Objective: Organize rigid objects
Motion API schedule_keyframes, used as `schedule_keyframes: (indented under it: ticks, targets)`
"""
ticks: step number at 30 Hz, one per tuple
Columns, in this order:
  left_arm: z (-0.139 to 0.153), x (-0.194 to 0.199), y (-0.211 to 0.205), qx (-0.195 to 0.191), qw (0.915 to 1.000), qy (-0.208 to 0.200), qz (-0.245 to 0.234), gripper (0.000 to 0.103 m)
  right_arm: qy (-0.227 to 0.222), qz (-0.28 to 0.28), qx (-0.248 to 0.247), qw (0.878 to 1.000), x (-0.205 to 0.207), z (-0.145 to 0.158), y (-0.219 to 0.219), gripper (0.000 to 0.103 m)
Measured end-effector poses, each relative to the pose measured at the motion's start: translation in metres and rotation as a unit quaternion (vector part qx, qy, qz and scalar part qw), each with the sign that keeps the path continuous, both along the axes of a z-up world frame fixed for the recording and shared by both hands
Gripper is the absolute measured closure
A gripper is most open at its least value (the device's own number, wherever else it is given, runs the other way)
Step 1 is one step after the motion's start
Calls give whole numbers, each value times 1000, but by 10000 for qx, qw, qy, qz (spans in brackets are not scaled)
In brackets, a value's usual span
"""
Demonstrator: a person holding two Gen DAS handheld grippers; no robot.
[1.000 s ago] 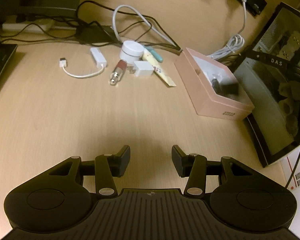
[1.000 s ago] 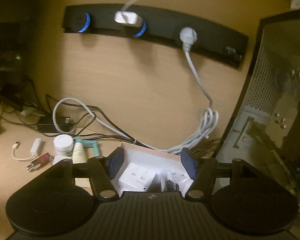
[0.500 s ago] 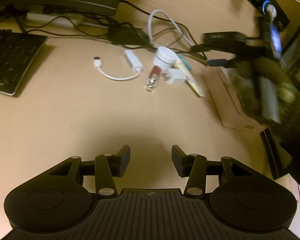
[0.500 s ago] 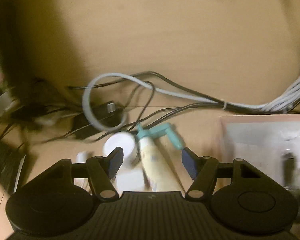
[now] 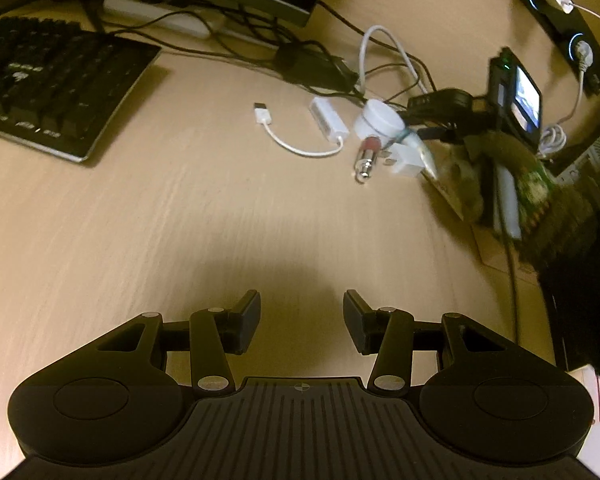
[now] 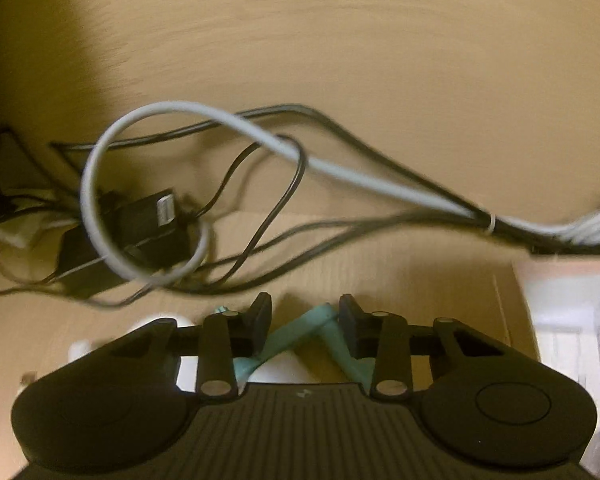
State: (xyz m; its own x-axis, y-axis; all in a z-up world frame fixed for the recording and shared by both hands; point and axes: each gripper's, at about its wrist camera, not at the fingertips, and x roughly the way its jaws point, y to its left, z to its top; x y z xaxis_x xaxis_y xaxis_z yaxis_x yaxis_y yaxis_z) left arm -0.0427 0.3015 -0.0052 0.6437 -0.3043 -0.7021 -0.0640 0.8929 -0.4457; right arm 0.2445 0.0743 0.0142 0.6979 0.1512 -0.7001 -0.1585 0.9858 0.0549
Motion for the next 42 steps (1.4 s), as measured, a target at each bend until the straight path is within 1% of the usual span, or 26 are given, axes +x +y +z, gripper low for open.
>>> schedule_keyframes:
  ticks: [3, 6, 8, 10, 12, 15, 16, 17, 18, 20, 23, 26, 29, 31, 33, 34, 36, 37, 38, 39, 42]
  targets:
    - [2, 10, -8, -30, 9999, -43, -138, 53, 0, 119, 219, 9997, -27, 1, -7, 68]
    - [2, 21, -21, 22, 9995, -55, -323, 53, 113, 322, 643, 9973, -57, 1, -20, 68]
    - [3, 28, -29, 71, 9989, -88, -464, 53, 173, 448, 827, 9954, -77, -1, -28, 68]
    - [3, 34, -38, 80, 9983, -107, -575, 53, 141, 594, 866, 9944, -99, -3, -33, 68]
    - [3, 39, -46, 95, 9976, -121, -681, 53, 72, 753, 766, 9942, -121, -4, -37, 68]
    - [5, 42, -61, 194, 9949, -212, -965, 53, -100, 861, 684, 9939, -152, 1, -46, 66]
    - [7, 44, -66, 233, 9938, -260, -1052, 53, -184, 868, 727, 9934, -162, 3, -50, 61]
    - [9, 46, -71, 280, 9925, -319, -1147, 53, -261, 858, 781, 9929, -172, 6, -56, 54]
    - [11, 48, -75, 337, 9908, -378, -1257, 53, -356, 828, 837, 9924, -183, 9, -64, 51]
    - [15, 55, -89, 512, 9853, -502, -1551, 53, -560, 728, 824, 9924, -204, 15, -80, 49]
    - [21, 68, -110, 933, 9753, -653, -1892, 53, -847, 453, 389, 9946, -227, 15, -98, 49]
    - [21, 86, -133, 1272, 9638, -692, -2238, 53, -785, 316, 285, 9960, -241, 8, -115, 49]
    - [13, 101, -155, 1640, 9507, -681, -2544, 53, -685, 157, 226, 9973, -254, 0, -129, 49]
    - [7, 106, -166, 1863, 9430, -661, -2678, 52, -781, 76, 39, 9969, -266, -4, -134, 49]
    - [1, 111, -173, 1995, 9394, -635, -2714, 52, -1010, 8, -257, 9946, -276, -6, -133, 47]
    - [-1, 112, -175, 2034, 9386, -648, -2712, 52, -1083, 27, -362, 9935, -281, -7, -133, 43]
    - [-2, 111, -176, 2085, 9382, -697, -2673, 55, -1166, 133, -512, 9918, -286, -7, -130, 42]
    - [-1, 109, -175, 2099, 9386, -694, -2648, 59, -1156, 209, -525, 9917, -287, -7, -129, 42]
    - [-1, 107, -173, 2070, 9398, -674, -2634, 61, -1132, 287, -516, 9918, -286, -8, -126, 42]
    - [-1, 104, -170, 2008, 9420, -646, -2611, 64, -1112, 360, -489, 9919, -288, -7, -125, 42]
    - [0, 91, -155, 1883, 9505, -587, -2400, 65, -1100, 598, -474, 9910, -282, -6, -115, 42]
